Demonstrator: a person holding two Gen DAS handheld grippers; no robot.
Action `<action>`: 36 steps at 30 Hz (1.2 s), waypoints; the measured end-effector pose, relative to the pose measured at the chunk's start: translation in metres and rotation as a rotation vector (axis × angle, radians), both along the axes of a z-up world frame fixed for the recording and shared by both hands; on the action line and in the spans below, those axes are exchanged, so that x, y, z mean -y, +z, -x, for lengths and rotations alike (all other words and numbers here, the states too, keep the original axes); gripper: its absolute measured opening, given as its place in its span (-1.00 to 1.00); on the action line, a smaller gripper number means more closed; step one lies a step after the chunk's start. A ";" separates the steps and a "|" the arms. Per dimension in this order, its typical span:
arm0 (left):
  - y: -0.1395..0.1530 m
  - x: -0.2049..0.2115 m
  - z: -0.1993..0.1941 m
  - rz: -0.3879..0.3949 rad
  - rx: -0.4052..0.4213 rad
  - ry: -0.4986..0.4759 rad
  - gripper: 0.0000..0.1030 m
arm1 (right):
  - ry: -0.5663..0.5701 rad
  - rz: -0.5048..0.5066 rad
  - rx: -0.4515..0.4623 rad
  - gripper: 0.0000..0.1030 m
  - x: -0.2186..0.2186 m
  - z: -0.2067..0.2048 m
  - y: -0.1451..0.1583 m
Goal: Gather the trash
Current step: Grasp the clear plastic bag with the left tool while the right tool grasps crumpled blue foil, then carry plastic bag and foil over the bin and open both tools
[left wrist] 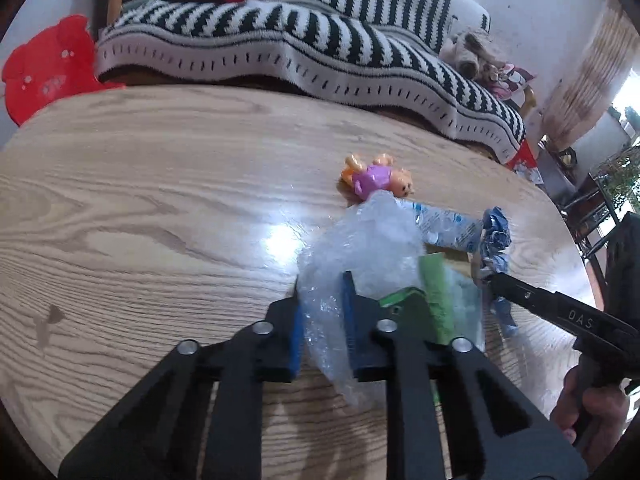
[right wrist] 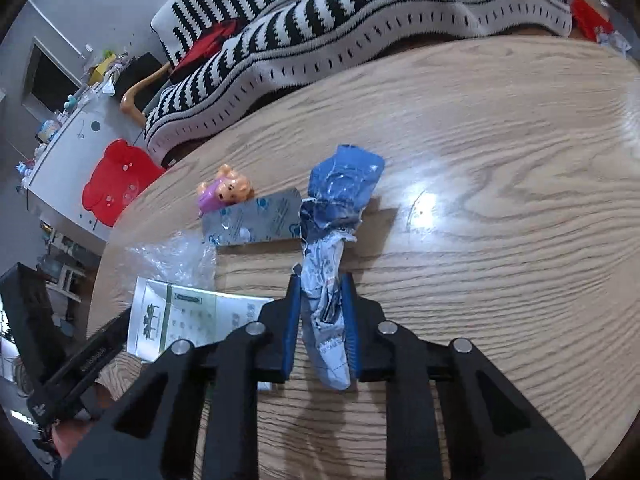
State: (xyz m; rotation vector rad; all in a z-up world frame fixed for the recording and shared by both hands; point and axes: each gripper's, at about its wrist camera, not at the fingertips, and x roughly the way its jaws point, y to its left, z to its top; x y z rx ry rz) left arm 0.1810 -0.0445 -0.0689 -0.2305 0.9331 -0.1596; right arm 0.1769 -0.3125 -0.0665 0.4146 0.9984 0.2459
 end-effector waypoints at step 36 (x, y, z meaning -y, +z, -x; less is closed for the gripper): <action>0.041 0.001 0.295 -0.166 0.026 -0.300 -0.79 | 0.400 0.078 0.082 -0.61 -0.051 0.291 0.054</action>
